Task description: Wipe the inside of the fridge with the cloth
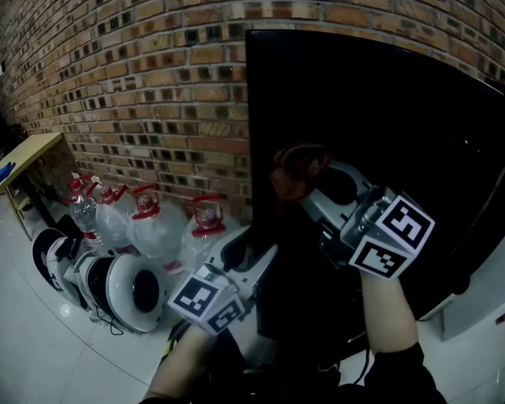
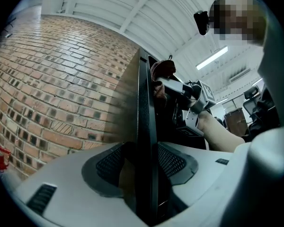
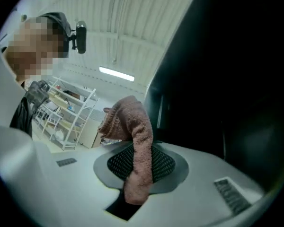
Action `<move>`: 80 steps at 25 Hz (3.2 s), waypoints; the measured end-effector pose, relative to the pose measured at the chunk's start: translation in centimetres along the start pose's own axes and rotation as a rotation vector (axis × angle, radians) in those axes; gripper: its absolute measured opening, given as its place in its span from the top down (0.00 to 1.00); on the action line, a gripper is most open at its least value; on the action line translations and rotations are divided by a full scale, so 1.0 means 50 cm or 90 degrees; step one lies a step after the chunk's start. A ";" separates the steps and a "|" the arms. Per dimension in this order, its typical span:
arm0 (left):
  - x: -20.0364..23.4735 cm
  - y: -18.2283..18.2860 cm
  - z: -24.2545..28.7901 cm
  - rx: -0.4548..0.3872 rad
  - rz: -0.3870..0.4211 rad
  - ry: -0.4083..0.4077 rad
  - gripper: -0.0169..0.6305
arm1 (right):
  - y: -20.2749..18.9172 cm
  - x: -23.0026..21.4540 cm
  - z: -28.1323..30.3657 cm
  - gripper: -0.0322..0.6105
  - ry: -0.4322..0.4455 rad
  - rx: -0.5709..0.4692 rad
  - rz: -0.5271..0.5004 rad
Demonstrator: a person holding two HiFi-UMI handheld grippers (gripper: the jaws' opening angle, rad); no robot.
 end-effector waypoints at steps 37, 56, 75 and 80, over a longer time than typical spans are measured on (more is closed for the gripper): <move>0.001 0.000 0.001 -0.003 -0.011 -0.021 0.62 | -0.120 -0.363 0.086 0.84 -0.265 0.065 0.044; 0.001 -0.001 -0.001 -0.006 -0.019 -0.014 0.62 | -0.193 -0.490 0.143 0.84 -0.325 0.099 0.129; -0.003 -0.005 -0.014 -0.024 0.002 -0.058 0.62 | -0.205 -0.214 -0.066 0.84 -0.105 0.018 0.151; -0.020 0.003 -0.032 -0.042 0.066 -0.082 0.59 | -0.207 -0.080 -0.044 0.84 0.011 0.047 0.117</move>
Point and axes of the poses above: the fingertips, and each gripper's own axes: z forward along the fingers, x to its left, y out of its top, the point moved 2 cm from there along -z, backward along the fingers, and after that the axes turned 14 degrees about x, right-handed, at the moved point
